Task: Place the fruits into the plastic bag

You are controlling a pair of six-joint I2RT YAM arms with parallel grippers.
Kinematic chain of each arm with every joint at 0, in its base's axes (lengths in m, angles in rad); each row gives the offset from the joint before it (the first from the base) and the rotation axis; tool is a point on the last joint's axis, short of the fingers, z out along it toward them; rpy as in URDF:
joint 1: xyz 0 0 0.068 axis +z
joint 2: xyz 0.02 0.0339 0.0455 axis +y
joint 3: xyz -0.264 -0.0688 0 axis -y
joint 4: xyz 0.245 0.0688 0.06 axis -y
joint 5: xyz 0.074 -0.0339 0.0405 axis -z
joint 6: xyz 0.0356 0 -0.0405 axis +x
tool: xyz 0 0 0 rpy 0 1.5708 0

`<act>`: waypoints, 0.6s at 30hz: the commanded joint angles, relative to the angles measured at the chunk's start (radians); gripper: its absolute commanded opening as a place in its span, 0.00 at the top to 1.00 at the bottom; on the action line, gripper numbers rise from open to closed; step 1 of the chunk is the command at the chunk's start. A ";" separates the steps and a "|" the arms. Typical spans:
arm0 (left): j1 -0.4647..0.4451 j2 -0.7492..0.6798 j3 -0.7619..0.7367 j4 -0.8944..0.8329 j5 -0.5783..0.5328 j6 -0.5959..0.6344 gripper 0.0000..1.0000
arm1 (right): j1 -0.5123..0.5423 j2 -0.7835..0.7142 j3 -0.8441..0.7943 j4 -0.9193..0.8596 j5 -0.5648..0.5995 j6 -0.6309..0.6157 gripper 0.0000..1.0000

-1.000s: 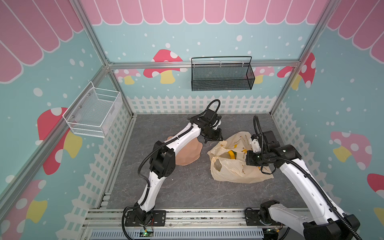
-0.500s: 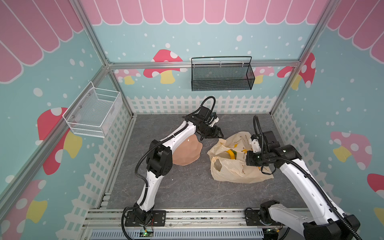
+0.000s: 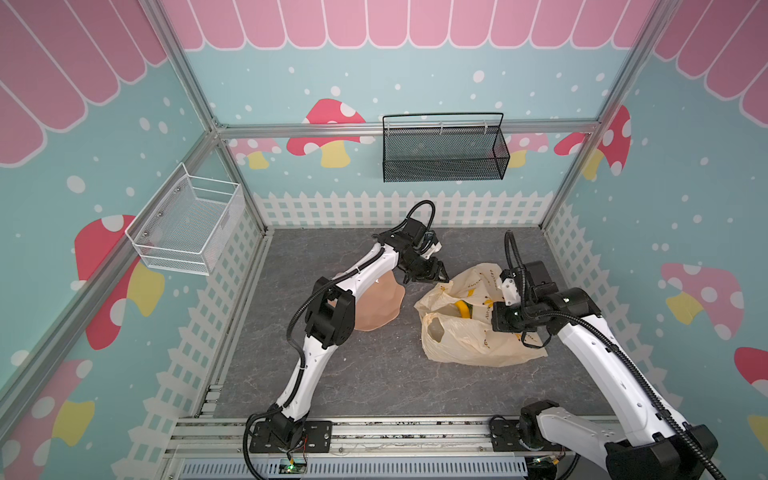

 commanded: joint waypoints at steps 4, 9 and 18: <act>-0.024 0.028 0.043 -0.012 0.077 0.029 0.42 | 0.003 0.015 0.037 -0.035 0.027 -0.033 1.00; -0.033 0.034 0.035 -0.024 0.102 0.040 0.52 | 0.002 0.024 0.036 -0.034 0.031 -0.035 1.00; -0.035 0.051 0.057 -0.069 0.078 0.060 0.73 | 0.001 0.020 0.034 -0.034 0.037 -0.037 1.00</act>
